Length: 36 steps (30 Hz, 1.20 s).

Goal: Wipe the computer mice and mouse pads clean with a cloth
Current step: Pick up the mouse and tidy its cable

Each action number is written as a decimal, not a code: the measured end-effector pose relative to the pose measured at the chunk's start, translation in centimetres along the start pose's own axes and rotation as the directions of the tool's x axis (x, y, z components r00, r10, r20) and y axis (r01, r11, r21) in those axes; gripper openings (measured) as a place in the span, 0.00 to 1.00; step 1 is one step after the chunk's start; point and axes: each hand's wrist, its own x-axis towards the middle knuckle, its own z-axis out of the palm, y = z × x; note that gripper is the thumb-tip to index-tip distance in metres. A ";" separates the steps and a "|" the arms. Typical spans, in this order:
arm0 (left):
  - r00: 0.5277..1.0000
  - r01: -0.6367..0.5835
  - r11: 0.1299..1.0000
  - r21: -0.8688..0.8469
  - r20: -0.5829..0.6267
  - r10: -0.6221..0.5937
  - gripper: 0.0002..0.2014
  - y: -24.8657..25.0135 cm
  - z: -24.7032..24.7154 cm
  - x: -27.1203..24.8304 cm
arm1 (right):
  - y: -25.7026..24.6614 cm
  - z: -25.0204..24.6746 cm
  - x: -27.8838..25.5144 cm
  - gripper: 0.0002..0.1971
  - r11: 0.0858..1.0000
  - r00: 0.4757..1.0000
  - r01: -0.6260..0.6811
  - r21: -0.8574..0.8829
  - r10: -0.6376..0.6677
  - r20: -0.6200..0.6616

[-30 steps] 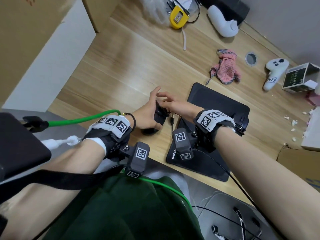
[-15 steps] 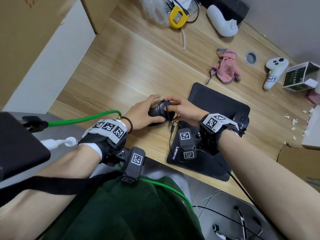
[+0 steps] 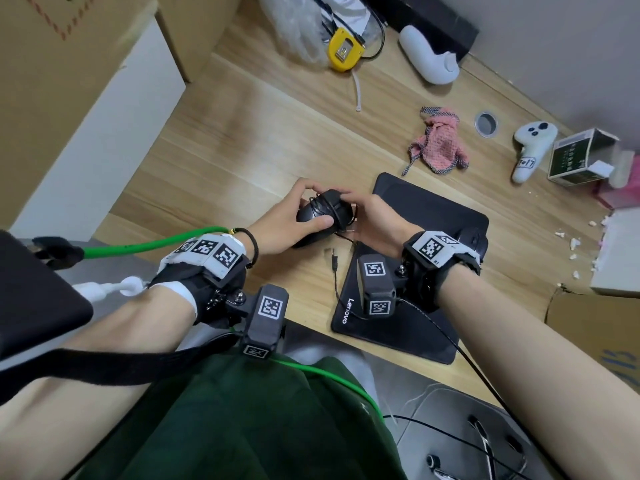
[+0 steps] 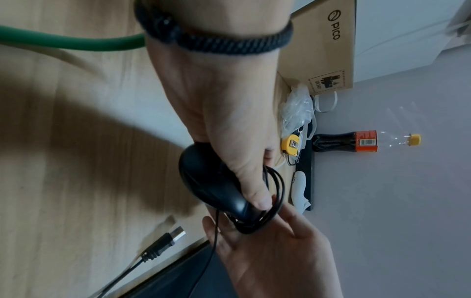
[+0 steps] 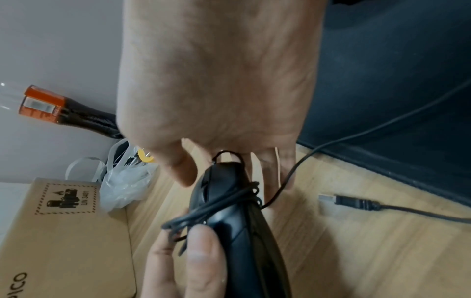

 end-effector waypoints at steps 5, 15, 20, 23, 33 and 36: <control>0.998 0.031 0.999 -0.022 -0.046 -0.032 0.19 0.5 -0.6 0.3 | 0.0 -0.1 -0.3 0.20 0.995 0.990 -0.087 0.055 0.092 -0.106; 0.959 0.107 0.994 0.008 -0.264 -0.101 0.18 -0.2 -2.0 1.6 | 0.0 -0.4 -2.0 0.16 0.891 0.990 0.069 -0.448 -0.117 -0.079; 0.934 0.121 0.990 0.074 -0.347 -0.088 0.19 0.2 -2.0 2.1 | -1.0 -0.2 -3.6 0.13 0.755 0.992 0.073 -0.652 -0.120 -0.027; 0.938 0.116 0.974 0.194 -0.344 -0.043 0.19 0.7 -1.7 2.1 | -2.5 0.3 -4.8 0.13 0.660 0.987 0.128 -0.740 -0.154 0.033; 0.918 -0.108 0.953 0.282 0.397 -0.013 0.20 5.3 -2.4 0.6 | -6.4 -0.4 -6.2 0.07 0.628 0.950 0.263 -0.732 -0.301 0.082; 0.878 -0.011 0.997 0.075 0.478 -0.026 0.23 6.2 -2.8 -0.1 | -6.3 -0.6 -5.7 0.08 0.688 0.948 0.274 -0.672 -0.312 0.067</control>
